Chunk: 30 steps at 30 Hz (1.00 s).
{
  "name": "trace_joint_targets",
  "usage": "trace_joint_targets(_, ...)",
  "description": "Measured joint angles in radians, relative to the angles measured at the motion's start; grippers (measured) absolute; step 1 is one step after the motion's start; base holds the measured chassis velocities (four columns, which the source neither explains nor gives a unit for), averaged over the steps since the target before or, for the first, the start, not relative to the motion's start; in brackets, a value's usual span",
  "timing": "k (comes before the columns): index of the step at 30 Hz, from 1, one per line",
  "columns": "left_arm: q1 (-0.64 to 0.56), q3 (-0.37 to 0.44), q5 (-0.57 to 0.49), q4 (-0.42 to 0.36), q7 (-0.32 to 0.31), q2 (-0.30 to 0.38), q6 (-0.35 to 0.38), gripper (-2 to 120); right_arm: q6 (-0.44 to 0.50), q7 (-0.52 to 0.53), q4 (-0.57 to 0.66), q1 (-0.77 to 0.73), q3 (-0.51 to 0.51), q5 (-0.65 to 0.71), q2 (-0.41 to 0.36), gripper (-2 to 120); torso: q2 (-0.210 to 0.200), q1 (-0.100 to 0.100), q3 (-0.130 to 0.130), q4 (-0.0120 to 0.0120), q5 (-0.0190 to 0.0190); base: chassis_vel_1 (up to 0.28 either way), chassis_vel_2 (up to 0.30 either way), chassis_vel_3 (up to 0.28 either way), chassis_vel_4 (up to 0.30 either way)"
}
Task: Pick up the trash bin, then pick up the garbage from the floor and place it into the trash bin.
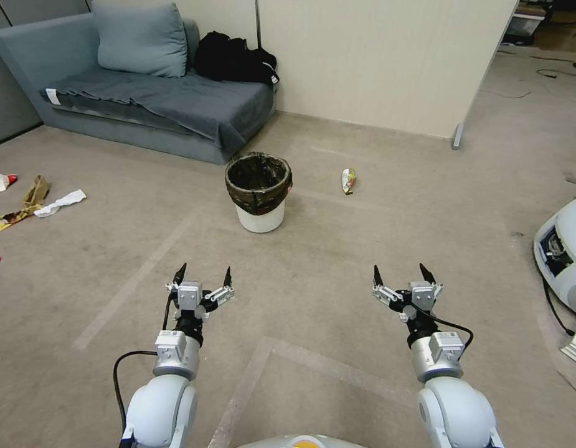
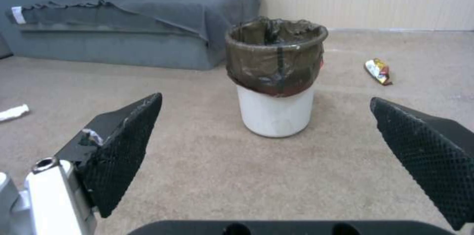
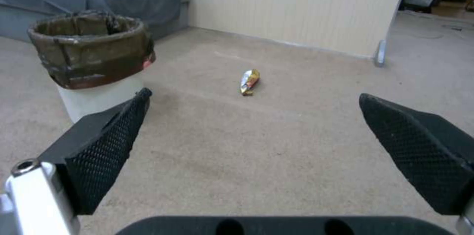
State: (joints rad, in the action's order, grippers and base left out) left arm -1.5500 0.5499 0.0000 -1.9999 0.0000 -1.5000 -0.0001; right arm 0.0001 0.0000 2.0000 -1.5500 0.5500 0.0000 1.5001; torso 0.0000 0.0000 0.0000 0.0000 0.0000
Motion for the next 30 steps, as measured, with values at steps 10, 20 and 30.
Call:
trace_joint_targets(10,-0.001,-0.001,0.000,-0.002,-0.001,0.000,0.001,100,0.000,0.000,0.003,-0.003,-0.001,-0.002,0.000,100,0.000,0.000,0.000,0.0000,0.0000,0.000,0.000,0.000,0.000)
trace_joint_targets(20,-0.081,-0.107,0.074,-0.229,-0.156,-0.013,0.227,100,0.006,0.056,0.232,-0.207,-0.077,-0.182,0.065,100,0.000,0.000,0.000,-0.0001,-0.0001,0.000,0.000,0.000,0.000)
trace_joint_targets(30,-0.156,-0.237,0.154,-0.410,-0.277,-0.023,0.425,100,0.013,0.098,0.392,-0.349,-0.131,-0.308,0.108,100,0.000,0.000,0.000,0.0000,0.0000,0.000,0.000,0.000,0.000)
